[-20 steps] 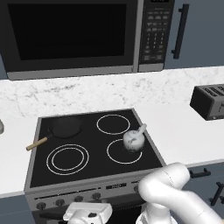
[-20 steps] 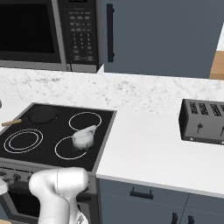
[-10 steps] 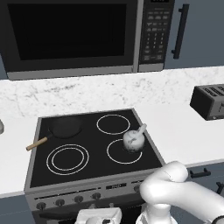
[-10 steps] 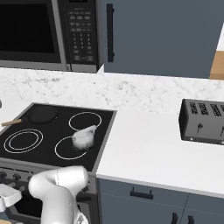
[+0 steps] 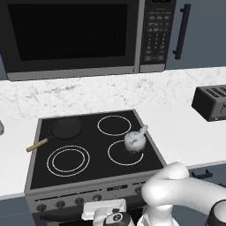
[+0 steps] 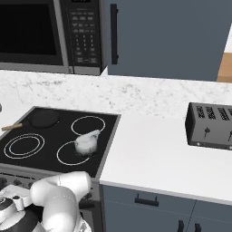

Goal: Pick the kettle from the counter and place it on a stove burner. Then turn the burner on.

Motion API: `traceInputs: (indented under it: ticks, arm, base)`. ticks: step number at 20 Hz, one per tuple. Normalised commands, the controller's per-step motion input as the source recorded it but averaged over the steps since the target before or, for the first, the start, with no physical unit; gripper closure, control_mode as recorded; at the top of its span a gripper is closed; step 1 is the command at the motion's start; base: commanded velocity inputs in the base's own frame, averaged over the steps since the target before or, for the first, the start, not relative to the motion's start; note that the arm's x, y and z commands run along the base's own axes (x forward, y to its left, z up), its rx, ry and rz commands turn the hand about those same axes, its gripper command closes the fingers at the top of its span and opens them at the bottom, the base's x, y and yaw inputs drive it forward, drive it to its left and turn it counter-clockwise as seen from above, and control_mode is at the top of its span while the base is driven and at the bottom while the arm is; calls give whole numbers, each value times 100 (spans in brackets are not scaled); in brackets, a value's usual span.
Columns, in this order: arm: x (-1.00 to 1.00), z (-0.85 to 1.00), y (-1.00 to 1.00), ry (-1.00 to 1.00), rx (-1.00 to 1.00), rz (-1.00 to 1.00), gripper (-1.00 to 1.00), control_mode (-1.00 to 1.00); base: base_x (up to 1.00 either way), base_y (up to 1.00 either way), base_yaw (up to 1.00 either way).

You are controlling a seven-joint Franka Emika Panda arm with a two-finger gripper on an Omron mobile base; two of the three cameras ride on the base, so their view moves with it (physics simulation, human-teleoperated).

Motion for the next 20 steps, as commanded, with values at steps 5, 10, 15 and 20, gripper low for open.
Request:
traceInputs:
  ticks: [5, 10, 15, 20]
  arm:
    - [1, -39, 25, 0, 5, 5, -100, -100]
    - [3, -21, 14, 0, 6, 6, -100, -100]
    - [21, -8, 18, 0, 2, 0, -100, -100]
    - [14, -20, 22, 0, 0, 0, -100, -100]
  base:
    - [0, 0, 0]
    - [0, 0, 0]
    - [0, 0, 0]
    - [0, 0, 0]
